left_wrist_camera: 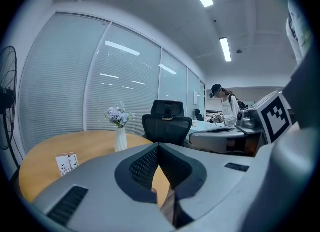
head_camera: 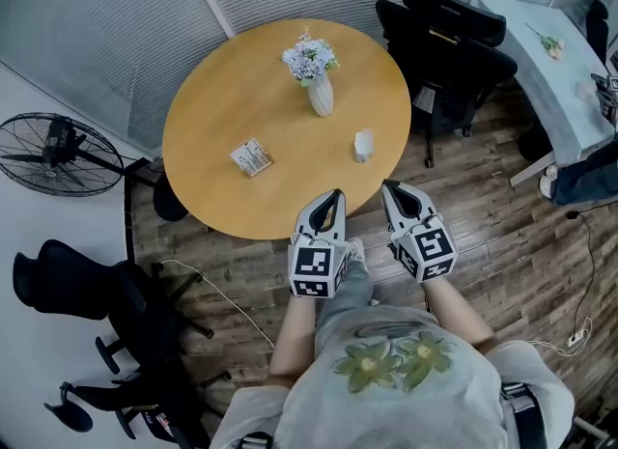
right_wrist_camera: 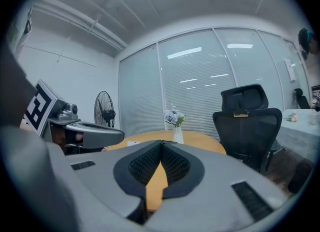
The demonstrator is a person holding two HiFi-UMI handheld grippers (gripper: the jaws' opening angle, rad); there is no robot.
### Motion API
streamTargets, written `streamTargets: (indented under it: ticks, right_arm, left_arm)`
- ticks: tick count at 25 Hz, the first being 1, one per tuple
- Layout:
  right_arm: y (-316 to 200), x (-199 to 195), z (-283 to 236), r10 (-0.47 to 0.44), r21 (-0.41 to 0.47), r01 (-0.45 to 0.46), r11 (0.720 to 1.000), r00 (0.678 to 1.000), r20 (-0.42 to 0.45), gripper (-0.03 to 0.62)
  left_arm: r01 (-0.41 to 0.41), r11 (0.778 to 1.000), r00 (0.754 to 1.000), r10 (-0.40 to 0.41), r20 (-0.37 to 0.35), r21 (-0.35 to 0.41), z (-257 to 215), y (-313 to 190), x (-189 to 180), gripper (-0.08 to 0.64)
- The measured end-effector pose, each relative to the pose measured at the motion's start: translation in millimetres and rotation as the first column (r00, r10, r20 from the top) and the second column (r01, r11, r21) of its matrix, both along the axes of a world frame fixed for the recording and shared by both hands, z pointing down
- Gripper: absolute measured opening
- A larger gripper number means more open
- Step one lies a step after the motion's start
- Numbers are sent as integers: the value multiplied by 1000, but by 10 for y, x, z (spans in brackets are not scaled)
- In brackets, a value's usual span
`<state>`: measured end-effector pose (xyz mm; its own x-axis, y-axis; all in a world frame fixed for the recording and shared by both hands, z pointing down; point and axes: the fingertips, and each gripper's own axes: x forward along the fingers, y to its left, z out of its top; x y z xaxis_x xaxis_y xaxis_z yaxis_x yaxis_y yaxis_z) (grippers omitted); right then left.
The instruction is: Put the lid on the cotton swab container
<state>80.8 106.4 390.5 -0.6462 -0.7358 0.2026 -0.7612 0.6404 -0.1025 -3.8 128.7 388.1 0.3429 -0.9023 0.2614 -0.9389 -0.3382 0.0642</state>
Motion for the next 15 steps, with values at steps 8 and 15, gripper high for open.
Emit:
streamTargets:
  ticks: [8, 15]
  right_arm:
    - [-501, -112, -36, 14, 12, -14, 1000, 1000, 6, 4]
    - [-897, -197, -85, 17, 14, -18, 1000, 999, 36, 129]
  left_arm:
    - [-40, 999, 999, 40, 11, -17, 56, -506, -105, 85]
    - [-124, 992, 992, 124, 20, 2, 20, -948, -143, 179]
